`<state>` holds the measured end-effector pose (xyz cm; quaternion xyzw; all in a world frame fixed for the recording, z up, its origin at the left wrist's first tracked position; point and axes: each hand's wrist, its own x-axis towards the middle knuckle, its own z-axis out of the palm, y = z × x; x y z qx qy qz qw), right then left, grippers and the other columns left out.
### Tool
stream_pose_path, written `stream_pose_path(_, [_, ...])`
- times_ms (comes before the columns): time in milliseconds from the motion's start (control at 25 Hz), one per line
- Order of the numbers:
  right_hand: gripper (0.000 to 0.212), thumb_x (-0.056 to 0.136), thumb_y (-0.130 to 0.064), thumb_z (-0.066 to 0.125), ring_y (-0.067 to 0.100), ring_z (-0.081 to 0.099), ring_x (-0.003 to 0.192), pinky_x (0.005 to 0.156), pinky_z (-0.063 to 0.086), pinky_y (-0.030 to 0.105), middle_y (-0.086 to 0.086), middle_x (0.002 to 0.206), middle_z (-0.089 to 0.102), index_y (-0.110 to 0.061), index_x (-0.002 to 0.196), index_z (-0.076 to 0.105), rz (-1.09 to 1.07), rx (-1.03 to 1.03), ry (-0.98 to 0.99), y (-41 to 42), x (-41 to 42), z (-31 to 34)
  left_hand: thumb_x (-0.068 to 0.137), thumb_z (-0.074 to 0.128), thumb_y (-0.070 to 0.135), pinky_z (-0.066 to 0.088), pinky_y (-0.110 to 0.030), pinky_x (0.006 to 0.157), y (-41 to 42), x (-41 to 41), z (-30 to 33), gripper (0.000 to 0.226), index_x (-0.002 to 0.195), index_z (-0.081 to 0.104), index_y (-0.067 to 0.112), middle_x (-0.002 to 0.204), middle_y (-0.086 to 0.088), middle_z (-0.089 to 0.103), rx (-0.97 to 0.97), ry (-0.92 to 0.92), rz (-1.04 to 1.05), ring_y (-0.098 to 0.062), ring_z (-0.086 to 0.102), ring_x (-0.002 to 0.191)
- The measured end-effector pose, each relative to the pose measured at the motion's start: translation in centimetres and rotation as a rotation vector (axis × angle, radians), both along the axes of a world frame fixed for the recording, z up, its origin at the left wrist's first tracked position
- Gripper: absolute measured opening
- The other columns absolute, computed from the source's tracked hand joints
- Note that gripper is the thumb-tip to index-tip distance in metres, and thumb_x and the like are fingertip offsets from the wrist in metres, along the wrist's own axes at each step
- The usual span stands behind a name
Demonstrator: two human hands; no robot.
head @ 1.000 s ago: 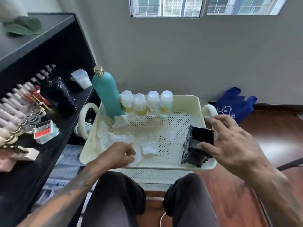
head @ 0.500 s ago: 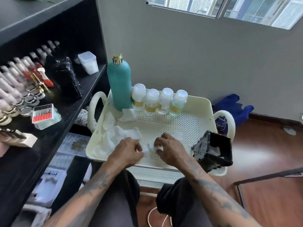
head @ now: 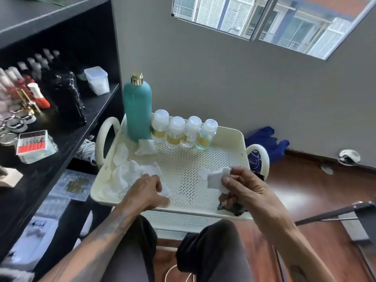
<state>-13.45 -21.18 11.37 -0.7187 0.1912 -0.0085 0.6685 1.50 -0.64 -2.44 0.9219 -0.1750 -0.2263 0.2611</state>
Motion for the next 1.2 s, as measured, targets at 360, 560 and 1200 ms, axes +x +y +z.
stream_pose_path(360, [0.01,0.086,-0.019,0.065,0.018,0.053,0.058,0.054,0.044,0.03,-0.004,0.085,0.056,-0.017,0.087,0.055,-0.156,-1.313,-0.132,-4.7,-1.1,1.2,0.088,0.062,0.032,0.044,-0.032,0.062,-0.4,-0.3,0.2,0.021,0.074,0.055,0.019,0.079,0.0,0.061,-0.083,-0.122,0.078,-0.016,0.056,0.073])
stream_pose_path(560, [0.009,0.089,-0.028,0.056,0.023,0.058,0.082,0.063,0.037,0.03,-0.004,0.097,0.062,-0.028,0.097,0.059,0.169,-1.484,0.407,-5.2,2.3,-0.4,0.089,0.061,0.029,0.053,-0.039,0.067,0.0,-0.5,0.3,0.017,0.076,0.055,0.02,0.075,0.001,0.064,-0.255,-0.139,0.136,-0.017,0.06,0.071])
stream_pose_path(1200, [0.035,0.08,-0.017,0.061,-0.004,0.059,0.069,0.054,0.042,0.01,-0.023,0.075,0.063,-0.048,0.096,0.059,0.249,-1.011,0.278,-8.4,-0.2,2.7,0.08,0.056,0.036,0.041,-0.023,0.06,0.3,-0.4,1.1,0.019,0.096,0.048,0.027,0.093,0.009,0.058,-0.322,-0.044,0.115,-0.005,0.056,0.079])
